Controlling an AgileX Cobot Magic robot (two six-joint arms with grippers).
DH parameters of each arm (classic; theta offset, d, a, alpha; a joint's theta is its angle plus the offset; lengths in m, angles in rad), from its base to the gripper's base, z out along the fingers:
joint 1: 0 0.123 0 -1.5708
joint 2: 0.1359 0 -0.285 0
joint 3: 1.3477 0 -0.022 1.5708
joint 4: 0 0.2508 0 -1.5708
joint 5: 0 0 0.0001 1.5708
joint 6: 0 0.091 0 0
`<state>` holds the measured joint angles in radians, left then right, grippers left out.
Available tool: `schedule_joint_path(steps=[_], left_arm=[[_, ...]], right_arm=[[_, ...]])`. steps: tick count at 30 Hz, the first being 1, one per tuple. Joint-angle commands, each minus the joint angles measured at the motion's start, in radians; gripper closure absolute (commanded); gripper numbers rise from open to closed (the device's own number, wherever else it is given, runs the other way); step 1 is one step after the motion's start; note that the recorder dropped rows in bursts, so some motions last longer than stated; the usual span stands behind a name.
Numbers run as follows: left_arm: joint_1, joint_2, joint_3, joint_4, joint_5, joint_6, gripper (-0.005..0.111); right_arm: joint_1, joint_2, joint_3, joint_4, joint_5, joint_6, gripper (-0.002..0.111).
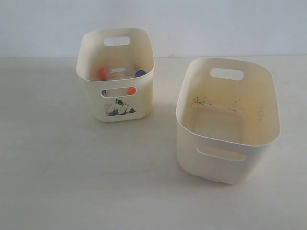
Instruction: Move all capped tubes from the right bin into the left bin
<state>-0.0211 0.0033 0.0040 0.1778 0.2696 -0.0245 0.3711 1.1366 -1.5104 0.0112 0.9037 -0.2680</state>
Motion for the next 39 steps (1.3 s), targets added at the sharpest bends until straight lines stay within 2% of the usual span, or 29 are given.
schedule_joint_path(steps=[1, 5, 11, 17, 21, 23, 26, 39], left_arm=[[0.001, -0.003, -0.004, -0.001, -0.008, -0.012, 0.102], [0.001, -0.003, -0.004, -0.001, -0.008, -0.012, 0.102], [0.001, -0.003, -0.004, -0.001, -0.008, -0.012, 0.102], [0.001, -0.003, -0.004, -0.001, -0.008, -0.012, 0.102], [0.001, -0.003, -0.004, -0.001, -0.008, -0.012, 0.102], [0.001, -0.003, -0.004, -0.001, -0.008, -0.012, 0.102], [0.001, -0.003, -0.004, -0.001, -0.008, -0.012, 0.102], [0.001, -0.003, -0.004, -0.001, -0.010, -0.012, 0.102]], right_arm=[[-0.051, -0.214, 0.235, -0.022, -0.249, 0.026, 0.106], [-0.176, -0.418, 0.523, -0.022, -0.473, 0.113, 0.106], [-0.302, -0.755, 0.981, -0.020, -0.562, 0.145, 0.106], [-0.321, -1.052, 1.351, -0.020, -0.579, 0.210, 0.106], [-0.321, -1.137, 1.507, -0.020, -0.630, 0.268, 0.106], [-0.321, -1.137, 1.510, -0.020, -0.649, 0.279, 0.106], [-0.321, -1.137, 1.510, -0.017, -0.566, 0.322, 0.106], [-0.310, -1.137, 1.510, -0.019, -0.564, 0.308, 0.106]])
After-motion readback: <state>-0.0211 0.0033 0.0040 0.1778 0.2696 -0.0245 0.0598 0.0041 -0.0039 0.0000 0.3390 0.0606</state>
